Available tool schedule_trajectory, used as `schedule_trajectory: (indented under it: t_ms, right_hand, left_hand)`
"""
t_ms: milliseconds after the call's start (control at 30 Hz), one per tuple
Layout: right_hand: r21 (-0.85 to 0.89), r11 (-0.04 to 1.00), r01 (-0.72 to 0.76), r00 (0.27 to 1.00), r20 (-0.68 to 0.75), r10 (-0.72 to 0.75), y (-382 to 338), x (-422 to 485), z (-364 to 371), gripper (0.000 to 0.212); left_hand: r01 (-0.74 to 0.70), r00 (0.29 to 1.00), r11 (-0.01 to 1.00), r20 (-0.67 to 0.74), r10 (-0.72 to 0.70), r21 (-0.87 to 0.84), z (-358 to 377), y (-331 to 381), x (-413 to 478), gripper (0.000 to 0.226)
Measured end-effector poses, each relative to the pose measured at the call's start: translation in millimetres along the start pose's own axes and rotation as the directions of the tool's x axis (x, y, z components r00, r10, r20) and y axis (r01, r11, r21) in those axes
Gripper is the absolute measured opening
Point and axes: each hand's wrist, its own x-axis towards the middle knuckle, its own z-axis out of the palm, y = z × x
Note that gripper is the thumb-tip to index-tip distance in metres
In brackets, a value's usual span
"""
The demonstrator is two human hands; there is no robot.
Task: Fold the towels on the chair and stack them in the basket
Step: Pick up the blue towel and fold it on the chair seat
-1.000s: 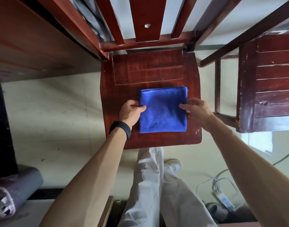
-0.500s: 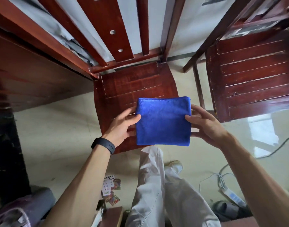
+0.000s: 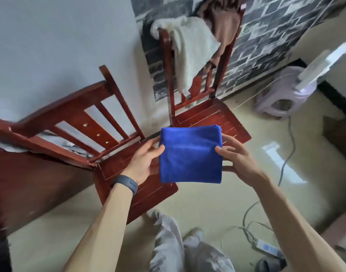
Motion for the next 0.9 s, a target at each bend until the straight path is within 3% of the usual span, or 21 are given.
schedule_trajectory:
  t_ms: [200,467,900]
  right_hand:
    - [0.054,0.976,0.213,0.952,-0.235,-0.195,-64.9,-99.0,-81.3,0.034]
    - [0.111,0.900,0.420,0.784,-0.545,-0.298,-105.3,-193.5,-187.1,0.035]
    - [-0.004,0.841,0.542,0.510,-0.793,-0.332,-168.3,-213.5,-351.4,0.031]
  left_hand:
    - [-0.118,0.987,0.984,0.127,0.100,0.135,135.6,69.5,-24.2,0.032]
    - [-0.231,0.921,0.936,0.370,0.123,0.264,315.8,123.4,-24.9,0.026]
    - [-0.372,0.692,0.868,0.721,0.023,0.329,539.3,190.1,48.5,0.028]
